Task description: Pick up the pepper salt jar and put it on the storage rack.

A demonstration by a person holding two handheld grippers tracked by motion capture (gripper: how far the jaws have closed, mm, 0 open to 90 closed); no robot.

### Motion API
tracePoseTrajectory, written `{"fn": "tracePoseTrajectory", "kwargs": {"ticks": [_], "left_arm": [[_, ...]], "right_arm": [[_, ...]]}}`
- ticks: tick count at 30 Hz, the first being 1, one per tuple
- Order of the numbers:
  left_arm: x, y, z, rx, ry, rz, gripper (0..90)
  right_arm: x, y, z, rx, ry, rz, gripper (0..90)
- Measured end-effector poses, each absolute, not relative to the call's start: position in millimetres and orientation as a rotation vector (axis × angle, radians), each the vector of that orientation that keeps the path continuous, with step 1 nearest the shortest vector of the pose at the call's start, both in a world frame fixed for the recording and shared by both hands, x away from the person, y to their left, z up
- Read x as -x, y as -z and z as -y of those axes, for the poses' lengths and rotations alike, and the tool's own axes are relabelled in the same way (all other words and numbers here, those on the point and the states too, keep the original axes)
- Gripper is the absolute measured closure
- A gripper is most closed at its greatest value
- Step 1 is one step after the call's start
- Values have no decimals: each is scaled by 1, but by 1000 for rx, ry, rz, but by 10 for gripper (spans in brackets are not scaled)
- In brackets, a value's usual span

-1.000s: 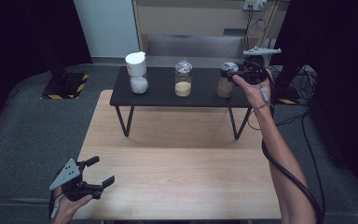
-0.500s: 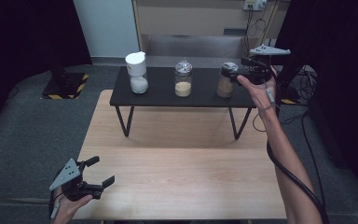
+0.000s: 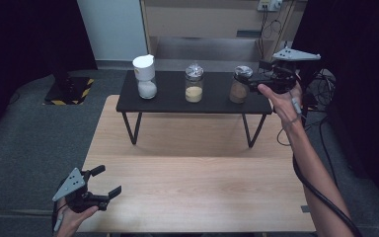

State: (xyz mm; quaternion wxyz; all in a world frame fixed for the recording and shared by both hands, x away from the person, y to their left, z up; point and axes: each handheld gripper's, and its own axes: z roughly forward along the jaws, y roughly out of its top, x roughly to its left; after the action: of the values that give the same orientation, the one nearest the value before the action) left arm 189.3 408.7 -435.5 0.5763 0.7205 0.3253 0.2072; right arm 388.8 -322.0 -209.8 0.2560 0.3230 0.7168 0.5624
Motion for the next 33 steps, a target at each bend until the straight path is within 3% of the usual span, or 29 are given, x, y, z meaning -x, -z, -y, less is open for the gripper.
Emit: {"fn": "tracePoseTrajectory", "kwargs": {"ticks": [33], "left_arm": [[-189, 436, -409, -1683, -482, -762, 3]], "right_arm": [[-328, 251, 345, -759, -1658, -2004, 57]]}}
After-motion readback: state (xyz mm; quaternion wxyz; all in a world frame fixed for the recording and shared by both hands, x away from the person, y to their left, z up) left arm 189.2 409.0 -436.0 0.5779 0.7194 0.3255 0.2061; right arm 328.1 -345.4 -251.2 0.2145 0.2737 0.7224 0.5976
